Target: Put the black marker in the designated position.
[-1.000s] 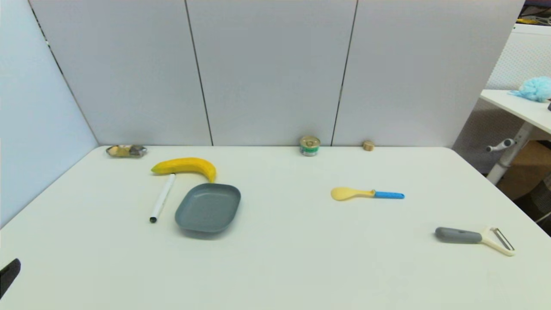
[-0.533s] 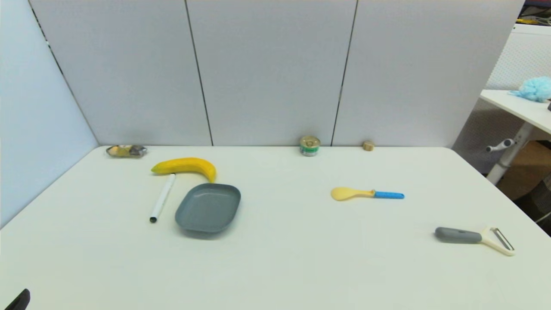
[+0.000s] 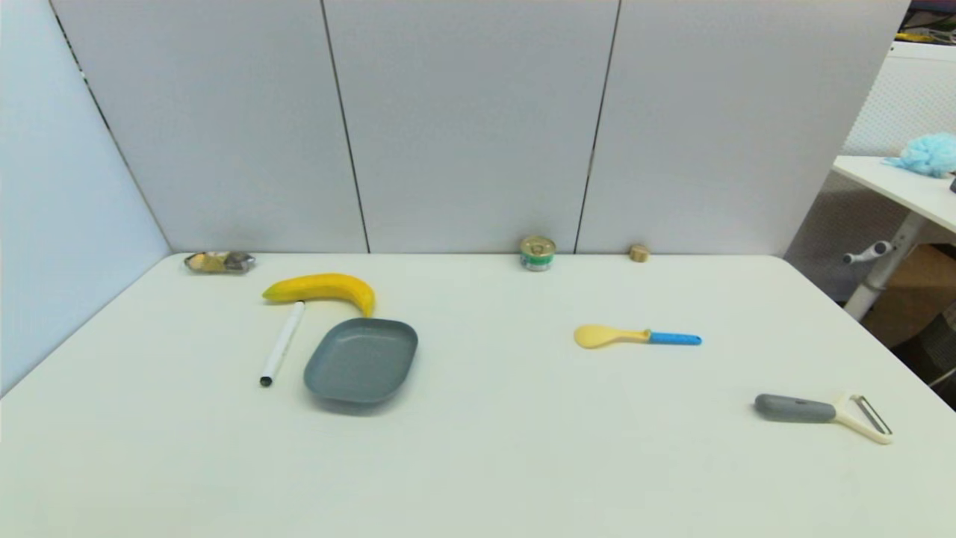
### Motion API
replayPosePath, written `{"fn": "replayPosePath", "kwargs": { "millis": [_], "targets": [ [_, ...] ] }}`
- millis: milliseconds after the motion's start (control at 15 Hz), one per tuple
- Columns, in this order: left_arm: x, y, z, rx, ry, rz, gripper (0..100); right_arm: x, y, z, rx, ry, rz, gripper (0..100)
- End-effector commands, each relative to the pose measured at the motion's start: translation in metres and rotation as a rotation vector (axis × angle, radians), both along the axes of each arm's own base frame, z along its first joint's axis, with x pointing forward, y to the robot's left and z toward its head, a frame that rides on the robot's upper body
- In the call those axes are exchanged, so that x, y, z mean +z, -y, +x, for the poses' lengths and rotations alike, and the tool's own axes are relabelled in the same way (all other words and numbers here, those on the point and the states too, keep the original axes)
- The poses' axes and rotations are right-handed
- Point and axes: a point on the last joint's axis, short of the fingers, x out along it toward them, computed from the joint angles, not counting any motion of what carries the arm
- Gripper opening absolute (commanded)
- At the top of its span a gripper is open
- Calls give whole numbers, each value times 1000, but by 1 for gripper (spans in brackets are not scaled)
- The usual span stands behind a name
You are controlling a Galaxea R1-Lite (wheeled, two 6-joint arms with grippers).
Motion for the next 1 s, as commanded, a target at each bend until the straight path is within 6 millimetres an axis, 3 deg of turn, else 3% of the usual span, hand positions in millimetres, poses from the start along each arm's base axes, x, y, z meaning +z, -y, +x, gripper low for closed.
{"fn": "replayPosePath", "kwargs": {
  "millis": [67, 267, 1000],
  "targets": [
    [-13, 1, -4, -20, -14, -24, 100, 0, 0, 0, 1, 2, -1, 100],
    [-13, 0, -4, -11, -19, -122, 100, 0, 0, 0, 1, 2, -1, 100],
    [-13, 0, -4, 6, -18, -171, 100, 0, 0, 0, 1, 2, -1, 100]
  ]
}}
